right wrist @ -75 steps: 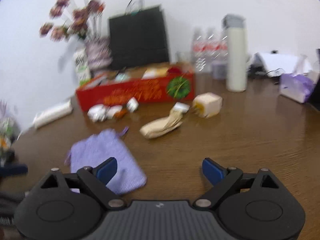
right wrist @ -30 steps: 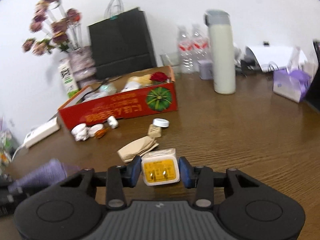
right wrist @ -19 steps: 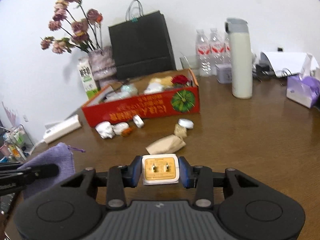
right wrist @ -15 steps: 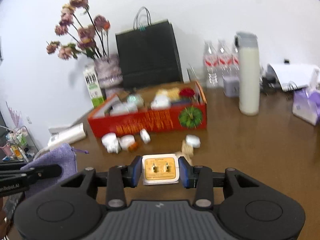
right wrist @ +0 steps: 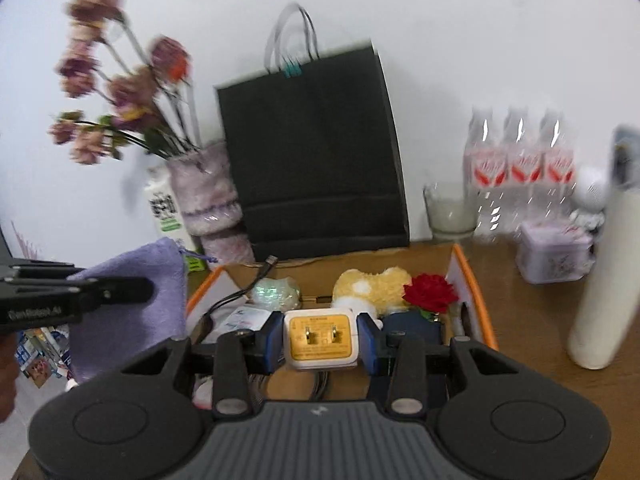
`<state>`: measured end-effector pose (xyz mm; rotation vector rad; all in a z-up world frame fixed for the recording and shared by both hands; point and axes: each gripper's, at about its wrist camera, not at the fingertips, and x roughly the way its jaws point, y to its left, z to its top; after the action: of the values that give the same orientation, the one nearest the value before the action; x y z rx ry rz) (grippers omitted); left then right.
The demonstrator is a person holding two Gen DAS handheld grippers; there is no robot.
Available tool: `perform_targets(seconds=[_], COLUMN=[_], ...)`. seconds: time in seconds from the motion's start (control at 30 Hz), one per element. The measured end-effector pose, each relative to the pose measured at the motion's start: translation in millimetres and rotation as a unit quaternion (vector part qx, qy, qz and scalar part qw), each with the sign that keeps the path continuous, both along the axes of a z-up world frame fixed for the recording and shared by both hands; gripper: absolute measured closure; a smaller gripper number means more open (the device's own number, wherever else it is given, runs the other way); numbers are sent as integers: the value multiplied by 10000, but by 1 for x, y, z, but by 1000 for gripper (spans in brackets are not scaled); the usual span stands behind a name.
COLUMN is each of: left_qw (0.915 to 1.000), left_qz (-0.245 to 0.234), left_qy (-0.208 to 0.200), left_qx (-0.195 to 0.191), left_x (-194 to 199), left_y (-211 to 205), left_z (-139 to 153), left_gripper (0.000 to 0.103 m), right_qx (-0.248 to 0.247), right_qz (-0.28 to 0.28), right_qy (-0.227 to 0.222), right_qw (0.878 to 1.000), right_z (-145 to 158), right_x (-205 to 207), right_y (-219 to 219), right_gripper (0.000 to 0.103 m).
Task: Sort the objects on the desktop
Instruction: 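Carry the pouch with the left gripper while the right carries the adapter into the box, then withdraw both grippers from the box back over the desk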
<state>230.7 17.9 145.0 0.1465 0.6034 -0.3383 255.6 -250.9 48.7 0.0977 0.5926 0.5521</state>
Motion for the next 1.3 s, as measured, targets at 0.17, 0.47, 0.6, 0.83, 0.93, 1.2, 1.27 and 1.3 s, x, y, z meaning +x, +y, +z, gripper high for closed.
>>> perform_targets(seconds=[0.17, 0.47, 0.6, 0.83, 0.93, 1.2, 1.27, 1.3], left_qw=[9965, 9987, 9979, 9897, 9843, 9808, 9798, 9801], left_qz=[-344, 321, 516, 1399, 1751, 1850, 1923, 1921], left_qy=[500, 254, 181, 5, -215, -611, -540, -467], left_qx=[567, 314, 350, 307, 53, -46, -123, -194], left_x=[40, 43, 30, -36, -95, -235, -255, -264], left_y=[2, 25, 26, 24, 15, -34, -38, -39], left_z=[-49, -47, -23, -4, -13, -75, -87, -92], left_gripper=[71, 26, 22, 17, 12, 1, 1, 1], right_qx=[-327, -519, -548, -495, -543, -866, -773, -748], right_qz=[-46, -163, -196, -158, -72, 28, 52, 24], right_qy=[377, 341, 161, -37, -181, -333, -215, -161], right_qw=[9987, 9979, 9982, 9986, 9983, 9957, 9968, 9971], right_z=[-34, -28, -4, 8, -4, -52, -65, -70], right_x=[38, 38, 29, -32, -79, -185, -205, -212], right_y=[26, 23, 19, -5, -18, -42, -52, -57], right_gripper=[65, 40, 40, 29, 23, 22, 21, 21])
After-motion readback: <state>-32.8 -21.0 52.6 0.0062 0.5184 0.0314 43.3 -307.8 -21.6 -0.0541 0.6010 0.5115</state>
